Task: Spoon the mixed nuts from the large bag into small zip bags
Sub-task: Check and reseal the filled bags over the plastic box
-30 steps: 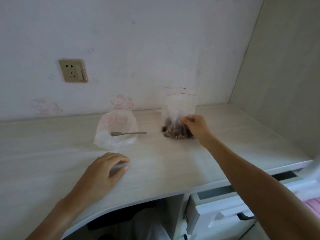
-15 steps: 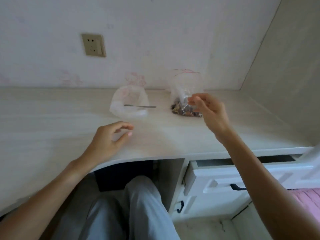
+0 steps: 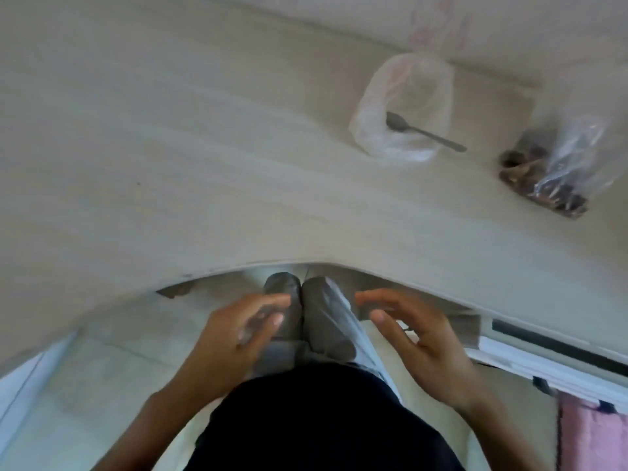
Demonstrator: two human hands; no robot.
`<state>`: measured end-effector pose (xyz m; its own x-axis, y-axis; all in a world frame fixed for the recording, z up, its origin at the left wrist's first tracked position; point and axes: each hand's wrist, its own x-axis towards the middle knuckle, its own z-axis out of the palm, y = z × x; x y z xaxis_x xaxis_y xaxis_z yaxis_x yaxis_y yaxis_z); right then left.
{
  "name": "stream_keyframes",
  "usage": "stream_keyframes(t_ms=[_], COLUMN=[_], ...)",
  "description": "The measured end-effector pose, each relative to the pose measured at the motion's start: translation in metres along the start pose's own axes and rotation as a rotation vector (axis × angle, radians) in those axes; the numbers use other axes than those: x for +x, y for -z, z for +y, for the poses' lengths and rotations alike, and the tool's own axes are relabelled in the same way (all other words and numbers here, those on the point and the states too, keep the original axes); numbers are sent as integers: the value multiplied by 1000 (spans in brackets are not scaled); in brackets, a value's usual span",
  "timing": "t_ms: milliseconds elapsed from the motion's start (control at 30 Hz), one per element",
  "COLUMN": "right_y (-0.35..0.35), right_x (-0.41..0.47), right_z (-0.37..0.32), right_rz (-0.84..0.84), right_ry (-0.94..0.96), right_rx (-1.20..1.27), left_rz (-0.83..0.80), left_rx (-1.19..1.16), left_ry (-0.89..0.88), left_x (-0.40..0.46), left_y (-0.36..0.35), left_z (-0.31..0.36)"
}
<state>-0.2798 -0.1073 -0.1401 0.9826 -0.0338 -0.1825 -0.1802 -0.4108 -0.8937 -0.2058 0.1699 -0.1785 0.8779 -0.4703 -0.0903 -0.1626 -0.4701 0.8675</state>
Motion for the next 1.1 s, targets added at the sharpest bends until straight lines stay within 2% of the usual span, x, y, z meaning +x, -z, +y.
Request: stream_keyframes(t_ms=[67, 167, 267, 467, 700, 933, 1100], right_y=[5, 20, 35, 29, -33, -75, -110], right_x=[7, 21, 41, 88, 136, 141, 142], right_z=[-35, -97, -151, -219, -276, -305, -316], right_rz=[-79, -176, -298, -591, -917, -1055, -1033], right_ry=[-79, -100, -87, 152, 395, 475, 487], right_rx=[49, 122, 15, -194, -280, -236, -217], left_rz=[70, 212, 375, 708, 1106, 1348, 1321], left_rx=[-22, -67, -129, -149, -201, -272, -296], left_ry=[127, 302, 451, 549, 708, 802, 805], left_x=[-24, -64, -98, -148, -204, -215, -218], left_y=[28, 66, 93, 109, 77, 72, 103], left_z=[13, 44, 83, 127, 160, 169, 145])
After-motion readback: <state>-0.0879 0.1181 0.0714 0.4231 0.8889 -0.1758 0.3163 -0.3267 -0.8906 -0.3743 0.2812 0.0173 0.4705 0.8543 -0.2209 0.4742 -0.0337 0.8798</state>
